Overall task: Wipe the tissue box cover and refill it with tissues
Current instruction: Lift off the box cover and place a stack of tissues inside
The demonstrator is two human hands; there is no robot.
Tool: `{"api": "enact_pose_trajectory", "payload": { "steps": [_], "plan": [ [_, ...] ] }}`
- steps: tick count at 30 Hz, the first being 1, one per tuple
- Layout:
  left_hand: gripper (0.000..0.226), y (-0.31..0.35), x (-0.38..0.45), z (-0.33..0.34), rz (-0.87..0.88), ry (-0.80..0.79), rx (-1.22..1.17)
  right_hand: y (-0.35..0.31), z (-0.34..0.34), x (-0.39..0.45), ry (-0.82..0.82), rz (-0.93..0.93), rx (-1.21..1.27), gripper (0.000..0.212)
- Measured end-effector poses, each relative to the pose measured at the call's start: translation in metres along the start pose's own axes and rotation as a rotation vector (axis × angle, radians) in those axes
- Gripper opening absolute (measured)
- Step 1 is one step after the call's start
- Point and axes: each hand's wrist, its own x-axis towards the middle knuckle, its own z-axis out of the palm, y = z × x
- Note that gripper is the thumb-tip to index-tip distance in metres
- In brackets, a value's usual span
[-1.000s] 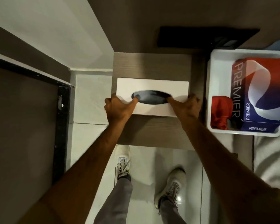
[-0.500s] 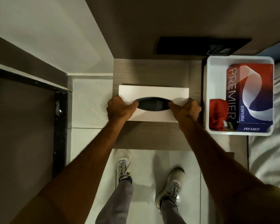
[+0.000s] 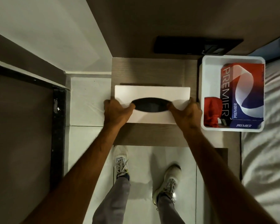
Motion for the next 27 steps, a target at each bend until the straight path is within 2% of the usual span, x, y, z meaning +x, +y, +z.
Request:
{"api": "enact_pose_trajectory", "payload": {
  "steps": [4,9,16,20,22,24,27],
  "plan": [
    [0.076,-0.035,-0.051,0.000,-0.040,-0.006,0.026,0.036,-0.013,-0.048,-0.041,-0.026,-0.074,0.077],
    [0.079,-0.077,-0.091,0.021,-0.122,-0.040,0.012,0.078,-0.002,-0.074,-0.156,0.061,-0.037,0.068],
    [0.076,-0.079,-0.075,0.040,-0.068,0.061,0.001,0.085,0.014,-0.063,-0.135,0.058,0.043,0.068],
    [0.072,-0.076,-0.068,0.043,-0.017,0.084,0.040,0.076,-0.007,-0.061,-0.165,-0.050,-0.081,0.069],
    [0.074,-0.070,-0.075,0.044,0.005,0.128,0.051,0.076,-0.040,-0.055,-0.088,-0.204,-0.155,0.061],
    [0.072,-0.060,-0.088,0.046,0.050,0.215,0.043,0.081,-0.083,-0.036,0.072,-0.356,-0.225,0.053],
    [0.052,-0.044,-0.109,0.059,0.240,0.352,0.050,0.097,-0.141,0.010,0.278,-0.387,-0.406,0.060]
  ]
}}
